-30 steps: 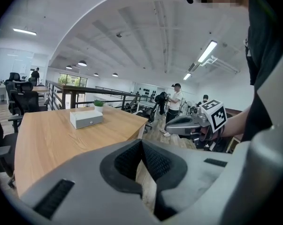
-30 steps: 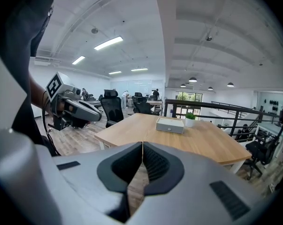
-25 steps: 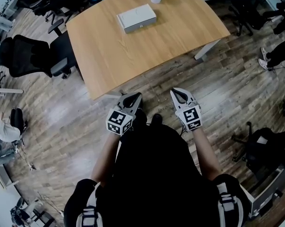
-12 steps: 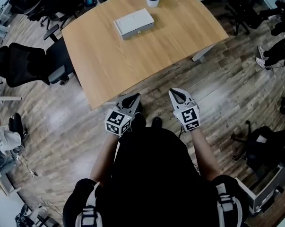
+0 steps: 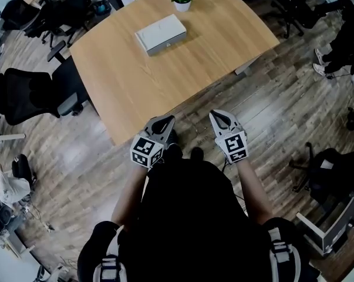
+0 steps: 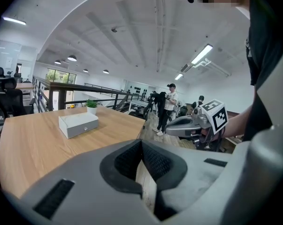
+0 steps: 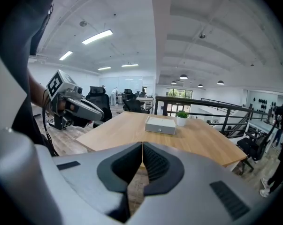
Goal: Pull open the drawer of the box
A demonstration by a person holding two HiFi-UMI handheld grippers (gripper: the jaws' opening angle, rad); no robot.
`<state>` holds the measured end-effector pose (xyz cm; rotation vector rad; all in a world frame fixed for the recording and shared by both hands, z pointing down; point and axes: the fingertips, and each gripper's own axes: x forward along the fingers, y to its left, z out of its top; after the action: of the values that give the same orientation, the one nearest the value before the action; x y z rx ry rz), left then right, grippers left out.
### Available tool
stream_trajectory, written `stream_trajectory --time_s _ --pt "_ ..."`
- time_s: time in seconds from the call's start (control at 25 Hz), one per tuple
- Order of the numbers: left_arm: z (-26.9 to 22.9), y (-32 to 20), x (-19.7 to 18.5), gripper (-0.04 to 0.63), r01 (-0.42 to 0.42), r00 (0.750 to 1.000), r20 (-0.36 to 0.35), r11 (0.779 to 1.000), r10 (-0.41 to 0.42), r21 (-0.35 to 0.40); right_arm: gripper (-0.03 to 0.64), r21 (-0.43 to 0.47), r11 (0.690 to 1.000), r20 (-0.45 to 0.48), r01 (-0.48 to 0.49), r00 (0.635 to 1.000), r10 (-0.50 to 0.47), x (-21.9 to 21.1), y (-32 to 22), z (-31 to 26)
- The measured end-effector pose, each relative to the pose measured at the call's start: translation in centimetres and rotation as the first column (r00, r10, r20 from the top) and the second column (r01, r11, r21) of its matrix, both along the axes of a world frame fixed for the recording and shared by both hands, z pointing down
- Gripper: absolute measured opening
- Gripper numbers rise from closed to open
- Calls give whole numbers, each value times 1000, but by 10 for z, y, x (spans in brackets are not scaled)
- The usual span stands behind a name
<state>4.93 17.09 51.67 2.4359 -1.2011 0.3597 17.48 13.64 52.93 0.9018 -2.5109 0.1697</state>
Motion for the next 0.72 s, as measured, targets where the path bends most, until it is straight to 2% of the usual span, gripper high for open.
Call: stream_trajectory --time_s 0.72 --pt "0 -46 -34 23 -121 992 -19 993 121 6 25 7 998 -38 -69 997 69 -41 -28 1"
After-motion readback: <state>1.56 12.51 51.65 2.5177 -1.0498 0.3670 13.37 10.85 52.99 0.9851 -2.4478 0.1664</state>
